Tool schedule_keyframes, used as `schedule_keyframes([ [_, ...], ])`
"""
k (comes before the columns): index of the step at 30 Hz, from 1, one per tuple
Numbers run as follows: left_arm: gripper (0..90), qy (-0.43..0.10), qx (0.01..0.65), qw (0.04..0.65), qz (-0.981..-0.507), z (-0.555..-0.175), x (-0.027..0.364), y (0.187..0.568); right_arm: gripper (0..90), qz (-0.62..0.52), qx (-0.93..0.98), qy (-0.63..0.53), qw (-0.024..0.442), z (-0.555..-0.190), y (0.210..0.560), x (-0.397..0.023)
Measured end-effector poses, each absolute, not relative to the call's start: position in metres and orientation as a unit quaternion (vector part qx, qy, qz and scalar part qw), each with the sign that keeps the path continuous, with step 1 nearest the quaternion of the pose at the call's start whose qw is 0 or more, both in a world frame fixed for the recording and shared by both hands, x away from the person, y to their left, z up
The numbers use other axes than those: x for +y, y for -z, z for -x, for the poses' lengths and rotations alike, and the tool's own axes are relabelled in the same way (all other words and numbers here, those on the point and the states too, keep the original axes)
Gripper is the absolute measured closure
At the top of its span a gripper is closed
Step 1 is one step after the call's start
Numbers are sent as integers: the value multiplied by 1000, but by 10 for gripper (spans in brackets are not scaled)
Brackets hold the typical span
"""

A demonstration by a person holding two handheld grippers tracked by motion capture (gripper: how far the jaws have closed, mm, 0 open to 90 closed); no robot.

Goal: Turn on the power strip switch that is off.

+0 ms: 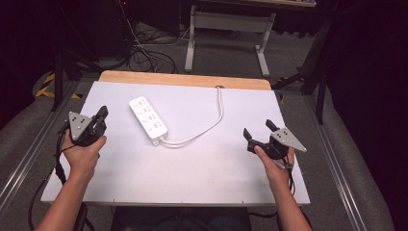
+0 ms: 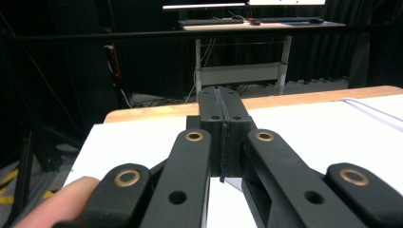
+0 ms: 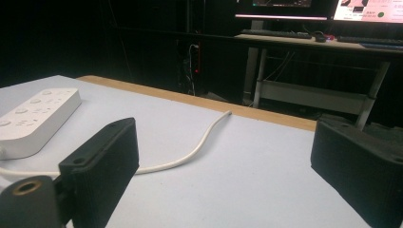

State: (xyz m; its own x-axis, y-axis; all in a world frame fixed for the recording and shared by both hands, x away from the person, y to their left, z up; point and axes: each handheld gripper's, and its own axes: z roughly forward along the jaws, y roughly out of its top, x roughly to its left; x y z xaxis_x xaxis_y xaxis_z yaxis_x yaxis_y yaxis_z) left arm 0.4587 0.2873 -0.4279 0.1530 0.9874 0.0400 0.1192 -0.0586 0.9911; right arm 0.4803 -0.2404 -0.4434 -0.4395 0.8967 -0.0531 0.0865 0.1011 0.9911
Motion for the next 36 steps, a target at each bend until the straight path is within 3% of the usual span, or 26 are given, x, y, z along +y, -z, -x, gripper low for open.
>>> schedule_keyframes([
  [16, 900, -450, 447, 471, -614, -495, 274, 430, 93, -382, 647, -549, 366, -481, 444, -240],
  [36, 900, -415, 449, 450, -651, -527, 261, 439, 96, -384, 652, -544, 362, -483, 446, -238],
])
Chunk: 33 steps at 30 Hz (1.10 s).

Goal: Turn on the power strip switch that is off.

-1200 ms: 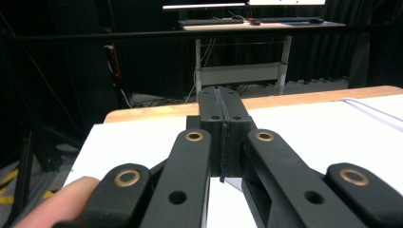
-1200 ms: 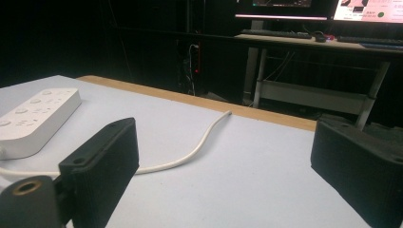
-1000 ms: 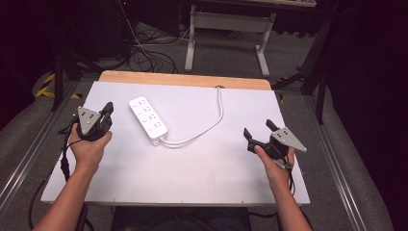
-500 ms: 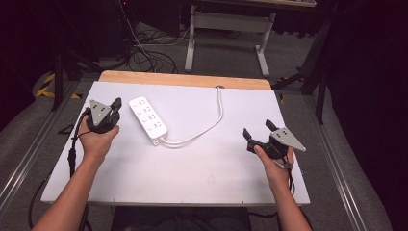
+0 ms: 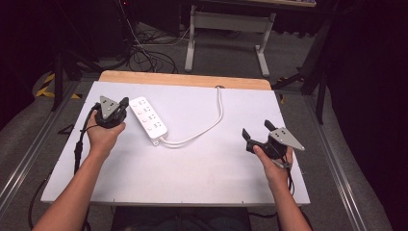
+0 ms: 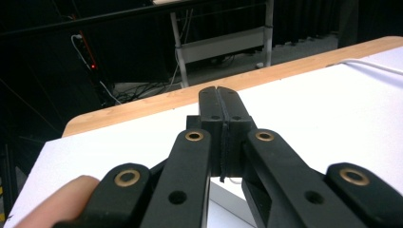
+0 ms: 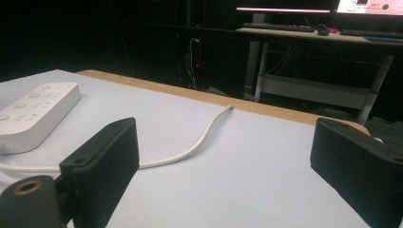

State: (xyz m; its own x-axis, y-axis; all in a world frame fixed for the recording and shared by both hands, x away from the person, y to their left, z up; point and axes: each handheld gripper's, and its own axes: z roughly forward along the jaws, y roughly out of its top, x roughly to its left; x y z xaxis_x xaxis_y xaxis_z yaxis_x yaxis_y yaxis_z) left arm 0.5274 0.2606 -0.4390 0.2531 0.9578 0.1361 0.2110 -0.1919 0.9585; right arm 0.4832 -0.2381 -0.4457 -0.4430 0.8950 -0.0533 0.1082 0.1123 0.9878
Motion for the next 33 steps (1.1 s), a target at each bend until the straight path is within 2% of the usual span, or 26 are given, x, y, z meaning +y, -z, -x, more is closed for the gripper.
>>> schedule_keyframes([
  [12, 900, -394, 445, 429, -680, -540, 254, 446, 98, -384, 653, -545, 361, -482, 445, -238],
  [23, 900, -336, 451, 369, -740, -570, 245, 467, 100, -383, 653, -545, 360, -482, 445, -238],
  [33, 900, -307, 464, 341, -758, -579, 245, 472, 101, -381, 652, -546, 361, -482, 445, -239],
])
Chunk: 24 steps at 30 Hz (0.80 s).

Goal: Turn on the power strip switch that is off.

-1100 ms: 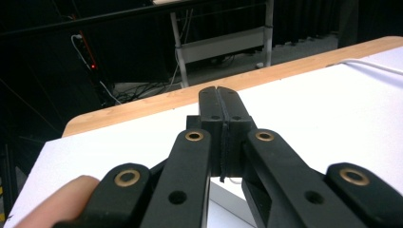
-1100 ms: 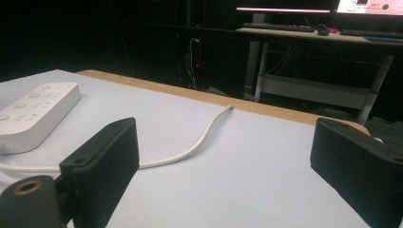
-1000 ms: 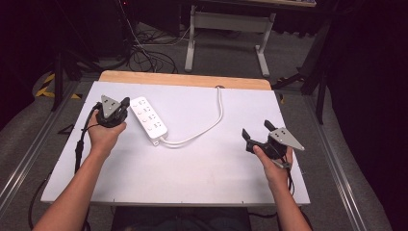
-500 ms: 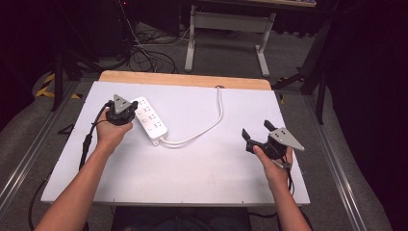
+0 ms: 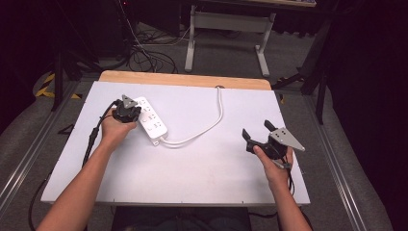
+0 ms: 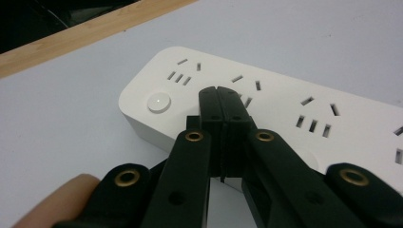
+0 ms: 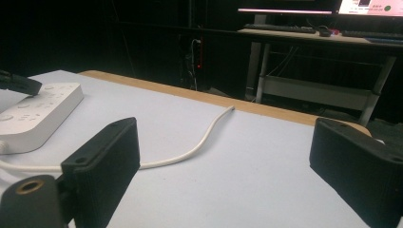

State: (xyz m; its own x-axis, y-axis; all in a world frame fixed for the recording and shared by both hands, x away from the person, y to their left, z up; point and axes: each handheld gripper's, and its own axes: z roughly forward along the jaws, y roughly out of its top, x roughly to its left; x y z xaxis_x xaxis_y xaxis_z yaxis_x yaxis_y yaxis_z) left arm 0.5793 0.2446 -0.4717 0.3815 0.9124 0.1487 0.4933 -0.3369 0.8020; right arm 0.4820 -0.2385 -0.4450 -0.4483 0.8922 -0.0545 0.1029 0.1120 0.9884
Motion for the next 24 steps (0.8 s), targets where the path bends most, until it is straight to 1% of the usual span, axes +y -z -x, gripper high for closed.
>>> schedule_keyframes([
  [4, 900, -295, 463, 351, -759, -580, 245, 472, 101, -382, 651, -547, 362, -482, 445, -239],
  [5, 900, -297, 451, 353, -764, -580, 243, 474, 101, -381, 651, -548, 362, -481, 445, -239],
  [7, 900, -292, 448, 357, -766, -580, 241, 475, 102, -381, 651, -547, 362, -481, 445, -239],
  [12, 900, -298, 451, 354, -763, -582, 238, 475, 102, -381, 651, -547, 363, -480, 444, -239],
  [15, 900, -311, 465, 343, -755, -582, 242, 474, 102, -381, 651, -548, 362, -480, 444, -240],
  [18, 900, -309, 474, 347, -748, -582, 250, 474, 102, -382, 649, -548, 363, -480, 444, -241],
  [24, 900, -302, 477, 354, -746, -582, 251, 476, 103, -381, 650, -547, 363, -480, 444, -240],
])
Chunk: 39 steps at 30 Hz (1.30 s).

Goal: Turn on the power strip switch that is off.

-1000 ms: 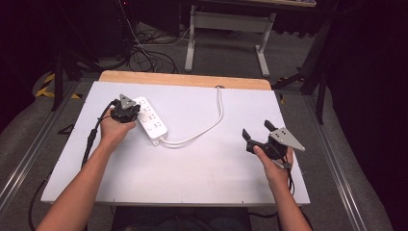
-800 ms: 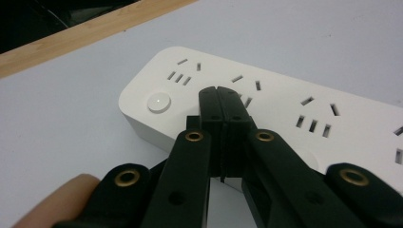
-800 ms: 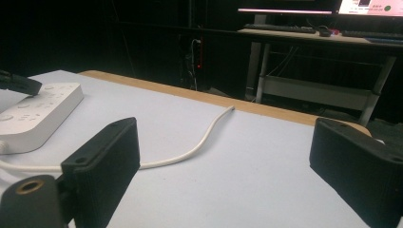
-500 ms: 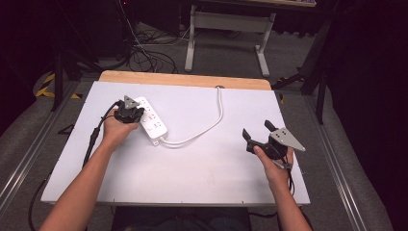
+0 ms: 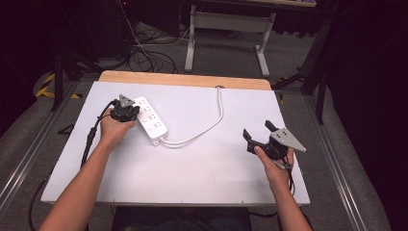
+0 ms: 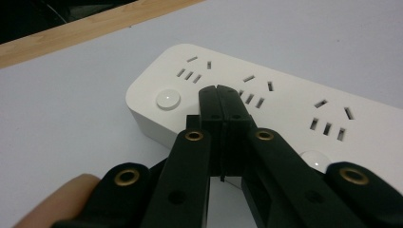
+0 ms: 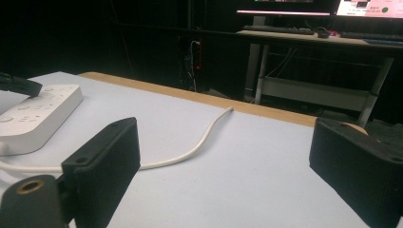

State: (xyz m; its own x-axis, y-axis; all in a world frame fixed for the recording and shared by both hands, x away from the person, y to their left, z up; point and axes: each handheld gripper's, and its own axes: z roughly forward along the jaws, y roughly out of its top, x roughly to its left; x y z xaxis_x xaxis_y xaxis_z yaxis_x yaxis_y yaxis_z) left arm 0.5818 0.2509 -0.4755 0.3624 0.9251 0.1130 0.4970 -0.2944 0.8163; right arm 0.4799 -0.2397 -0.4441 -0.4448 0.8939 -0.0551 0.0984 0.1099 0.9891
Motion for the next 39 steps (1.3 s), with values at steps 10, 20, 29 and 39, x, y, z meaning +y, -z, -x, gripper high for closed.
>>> schedule_keyframes([
  [10, 900, -307, 468, 345, -754, -580, 243, 477, 103, -383, 648, -549, 363, -480, 444, -241],
  [20, 900, -306, 473, 339, -753, -580, 239, 477, 103, -381, 645, -553, 364, -476, 442, -242],
  [29, 900, -303, 480, 343, -749, -581, 240, 477, 103, -386, 643, -553, 364, -475, 442, -244],
  [39, 900, -297, 483, 346, -747, -582, 241, 477, 103, -387, 643, -552, 364, -476, 442, -244],
])
